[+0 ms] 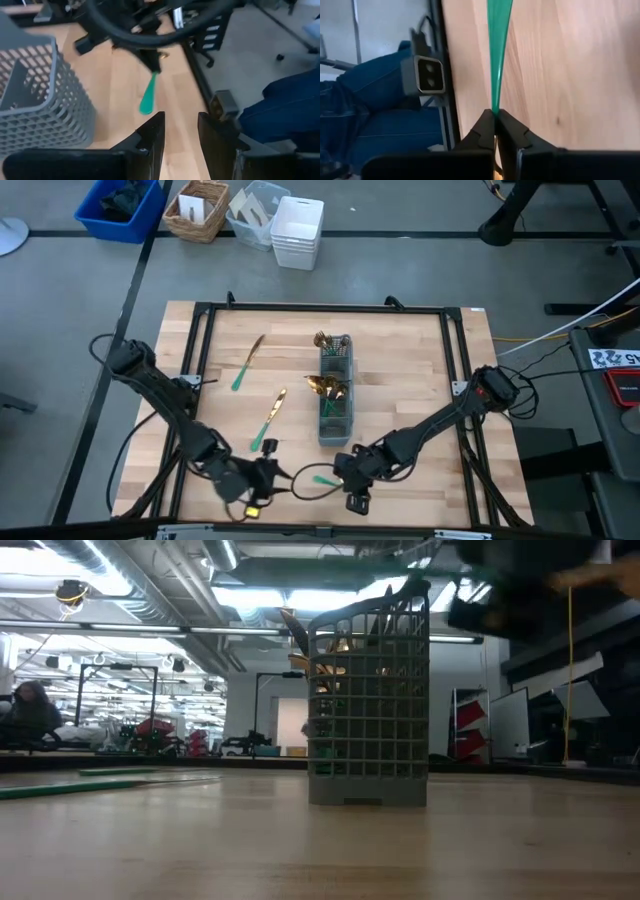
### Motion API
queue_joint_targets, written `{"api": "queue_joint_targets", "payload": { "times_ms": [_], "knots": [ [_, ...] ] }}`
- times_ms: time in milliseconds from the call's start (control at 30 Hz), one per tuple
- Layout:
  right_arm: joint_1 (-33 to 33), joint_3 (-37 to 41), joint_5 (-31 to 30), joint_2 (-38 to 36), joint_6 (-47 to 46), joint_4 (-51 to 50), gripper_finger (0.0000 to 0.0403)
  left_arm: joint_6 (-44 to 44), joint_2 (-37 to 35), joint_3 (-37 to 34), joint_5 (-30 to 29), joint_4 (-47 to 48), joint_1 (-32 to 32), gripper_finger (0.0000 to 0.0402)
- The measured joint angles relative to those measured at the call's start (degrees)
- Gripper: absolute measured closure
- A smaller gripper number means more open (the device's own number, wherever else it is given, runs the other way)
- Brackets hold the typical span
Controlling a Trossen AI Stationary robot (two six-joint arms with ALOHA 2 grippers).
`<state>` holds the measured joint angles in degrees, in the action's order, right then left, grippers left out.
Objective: Sort silverware
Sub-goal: Put the green spoon into the utensil rack
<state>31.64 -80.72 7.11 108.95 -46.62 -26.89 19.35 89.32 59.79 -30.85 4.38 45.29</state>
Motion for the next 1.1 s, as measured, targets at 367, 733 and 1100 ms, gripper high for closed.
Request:
{"api": "queue_joint_targets", "payload": {
  "times_ms": [367,733,1100],
  "knots": [
    [-2.56,-11.46,-1.59,-0.08,17.85,-0.17,0.0394,-0.07,-3.64,0.00,-4.54,-0.92,4.13,0.0293],
    [-2.38,-25.50,-3.55,-0.13,42.43,-2.73,0.0394,-12.28,-3.93,0.00,-7.57,-8.95,2.64,0.0293],
    [-2.41,-33.63,-3.31,-0.17,65.86,-7.69,0.0393,-19.98,-3.93,0.00,-8.42,-14.20,-3.19,0.0293]
  ]
}}
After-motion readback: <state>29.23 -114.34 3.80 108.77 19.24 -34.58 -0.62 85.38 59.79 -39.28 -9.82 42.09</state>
